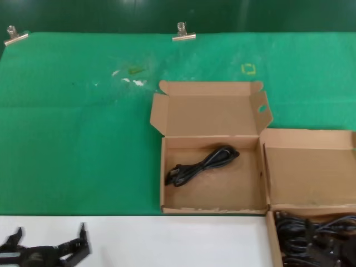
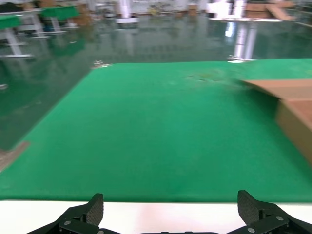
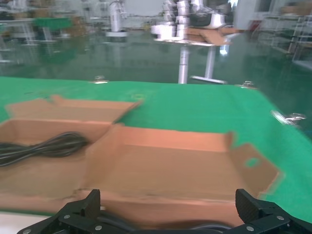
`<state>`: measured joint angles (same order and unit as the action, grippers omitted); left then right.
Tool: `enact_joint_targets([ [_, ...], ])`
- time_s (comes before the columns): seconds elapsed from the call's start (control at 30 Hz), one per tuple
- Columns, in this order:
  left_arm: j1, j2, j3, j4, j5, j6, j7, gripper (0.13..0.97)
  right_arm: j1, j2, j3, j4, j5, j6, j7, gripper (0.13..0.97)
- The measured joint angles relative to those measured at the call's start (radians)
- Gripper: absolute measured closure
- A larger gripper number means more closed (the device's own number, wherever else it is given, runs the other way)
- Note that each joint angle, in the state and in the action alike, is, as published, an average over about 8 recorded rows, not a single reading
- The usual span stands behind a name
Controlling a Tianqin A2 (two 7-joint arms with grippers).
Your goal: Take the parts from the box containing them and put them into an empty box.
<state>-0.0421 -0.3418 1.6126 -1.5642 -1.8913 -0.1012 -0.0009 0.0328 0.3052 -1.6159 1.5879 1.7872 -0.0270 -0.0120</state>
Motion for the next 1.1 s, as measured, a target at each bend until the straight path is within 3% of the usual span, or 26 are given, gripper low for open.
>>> enact_joint_targets([
  [0.17,-0.023,-0.017,-0.001,0.018,-0.035,-0.041,0.000,0.132,0.000,0.000,0.000,0.000,0.000,0.000,0.000,0.129],
  [1.1,-0.025,-0.018,-0.003,0.019,-0.036,-0.043,0.000,0.132,0.000,0.000,0.000,0.000,0.000,0.000,0.000,0.129],
])
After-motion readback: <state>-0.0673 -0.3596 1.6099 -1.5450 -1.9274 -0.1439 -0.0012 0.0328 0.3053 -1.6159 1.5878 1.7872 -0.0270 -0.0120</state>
